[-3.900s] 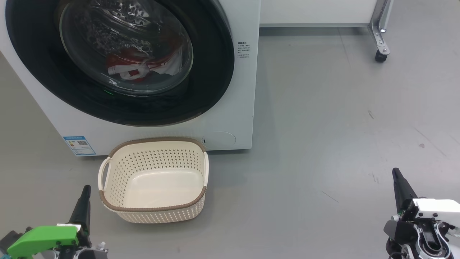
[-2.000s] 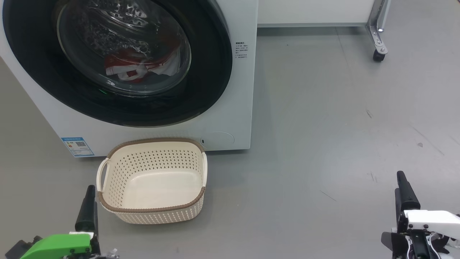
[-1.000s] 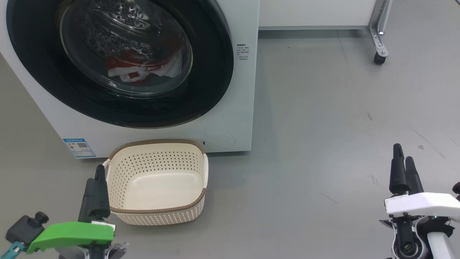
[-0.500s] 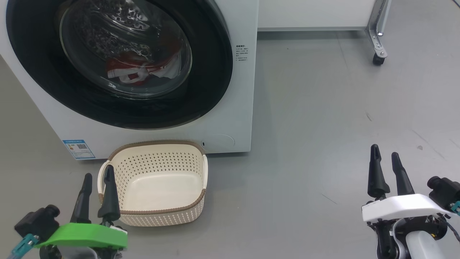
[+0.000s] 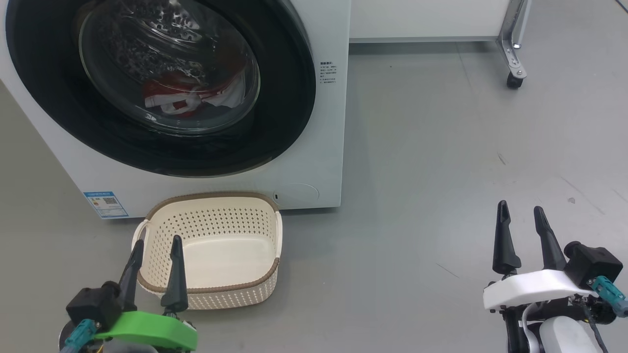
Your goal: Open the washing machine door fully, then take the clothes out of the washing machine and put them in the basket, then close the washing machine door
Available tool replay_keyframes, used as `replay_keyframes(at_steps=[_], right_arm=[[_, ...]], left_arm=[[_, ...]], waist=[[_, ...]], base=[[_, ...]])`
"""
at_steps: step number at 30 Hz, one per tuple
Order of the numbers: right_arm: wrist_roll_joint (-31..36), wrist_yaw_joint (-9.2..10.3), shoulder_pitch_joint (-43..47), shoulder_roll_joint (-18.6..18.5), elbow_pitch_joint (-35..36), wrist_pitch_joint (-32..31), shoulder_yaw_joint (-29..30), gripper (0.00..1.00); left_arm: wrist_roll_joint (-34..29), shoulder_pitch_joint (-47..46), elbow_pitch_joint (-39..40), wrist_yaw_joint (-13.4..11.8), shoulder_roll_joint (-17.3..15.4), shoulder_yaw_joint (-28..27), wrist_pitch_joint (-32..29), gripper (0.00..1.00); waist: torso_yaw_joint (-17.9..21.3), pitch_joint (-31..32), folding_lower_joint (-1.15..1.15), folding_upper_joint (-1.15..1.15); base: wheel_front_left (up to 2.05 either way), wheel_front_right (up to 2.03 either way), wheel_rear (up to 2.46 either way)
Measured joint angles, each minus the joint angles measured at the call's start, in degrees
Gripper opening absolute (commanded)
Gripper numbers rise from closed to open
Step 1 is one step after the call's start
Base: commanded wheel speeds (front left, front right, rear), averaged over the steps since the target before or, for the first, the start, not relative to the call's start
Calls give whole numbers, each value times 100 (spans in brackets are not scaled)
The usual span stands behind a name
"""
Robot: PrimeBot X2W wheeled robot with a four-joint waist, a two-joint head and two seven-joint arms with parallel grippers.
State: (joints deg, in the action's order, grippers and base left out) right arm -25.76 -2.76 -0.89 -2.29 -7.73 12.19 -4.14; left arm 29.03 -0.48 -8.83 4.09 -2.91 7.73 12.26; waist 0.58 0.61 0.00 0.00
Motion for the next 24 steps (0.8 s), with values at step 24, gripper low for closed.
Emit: replay_keyframes(at_steps=[24], right_arm=[[849, 346, -5, -9, -584, 166, -292, 100]], left_arm=[[-722, 21, -869, -299, 22, 271, 202, 100]], waist=[[67, -36, 0, 0]], base=[[0, 0, 0]])
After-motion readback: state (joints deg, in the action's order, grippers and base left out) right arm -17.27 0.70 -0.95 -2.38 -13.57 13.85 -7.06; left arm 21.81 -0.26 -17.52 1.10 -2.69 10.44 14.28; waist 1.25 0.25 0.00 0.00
